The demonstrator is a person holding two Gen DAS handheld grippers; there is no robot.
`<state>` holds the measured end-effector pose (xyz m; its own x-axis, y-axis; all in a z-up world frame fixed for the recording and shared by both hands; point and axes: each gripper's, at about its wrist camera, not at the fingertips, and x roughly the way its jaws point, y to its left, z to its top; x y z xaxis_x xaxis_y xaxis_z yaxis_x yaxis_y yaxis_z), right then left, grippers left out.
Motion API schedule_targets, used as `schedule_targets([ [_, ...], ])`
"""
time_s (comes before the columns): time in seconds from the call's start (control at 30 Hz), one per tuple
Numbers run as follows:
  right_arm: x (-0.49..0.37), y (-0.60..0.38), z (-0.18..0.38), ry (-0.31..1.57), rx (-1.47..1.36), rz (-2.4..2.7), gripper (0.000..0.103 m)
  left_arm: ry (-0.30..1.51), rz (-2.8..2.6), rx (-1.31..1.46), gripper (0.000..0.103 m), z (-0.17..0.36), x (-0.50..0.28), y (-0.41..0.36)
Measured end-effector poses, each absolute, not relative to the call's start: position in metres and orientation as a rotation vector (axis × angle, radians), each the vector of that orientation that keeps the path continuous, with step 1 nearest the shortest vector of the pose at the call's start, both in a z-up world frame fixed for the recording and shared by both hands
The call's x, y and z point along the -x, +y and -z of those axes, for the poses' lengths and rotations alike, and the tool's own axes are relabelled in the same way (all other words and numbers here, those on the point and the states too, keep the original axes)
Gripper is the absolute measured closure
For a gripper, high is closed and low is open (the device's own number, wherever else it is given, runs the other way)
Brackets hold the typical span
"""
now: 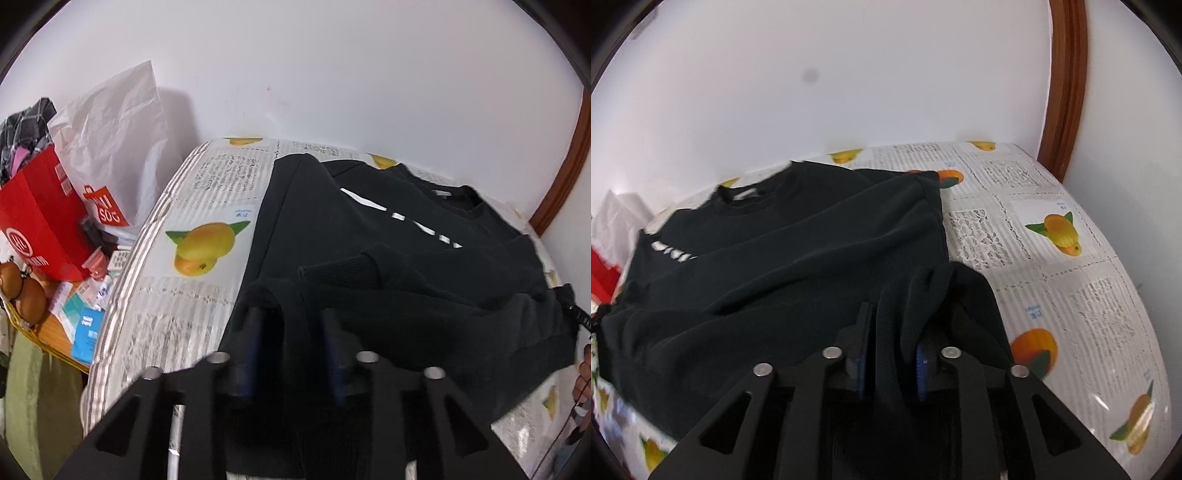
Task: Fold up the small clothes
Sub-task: 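Lift the hem with both grippers and fold it toward the collar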
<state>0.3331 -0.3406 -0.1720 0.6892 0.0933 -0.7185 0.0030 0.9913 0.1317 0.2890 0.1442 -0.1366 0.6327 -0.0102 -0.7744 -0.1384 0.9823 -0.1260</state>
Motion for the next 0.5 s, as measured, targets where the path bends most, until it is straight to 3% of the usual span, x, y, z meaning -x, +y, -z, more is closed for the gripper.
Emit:
schedule_targets([
  [0.07,-0.314,-0.347,0.164,0.781,-0.109,-0.070,0.067,0.876,-0.051,0.199,0.063,0.132,-0.280,0.146],
  [0.23,-0.263,-0.381,0.146,0.687,-0.141,0.010,0.066,0.852,-0.068,0.163,0.055,0.118,-0.253,0.155],
  [0.3,-0.255,-0.392,0.149,0.708,-0.156,0.026,0.066,0.837,-0.075,0.172,0.050,0.116,-0.242,0.162],
  [0.5,-0.255,-0.400,0.174,0.787,-0.177,0.031,0.065,0.879,-0.080,0.230,0.047,0.140,-0.214,0.181],
])
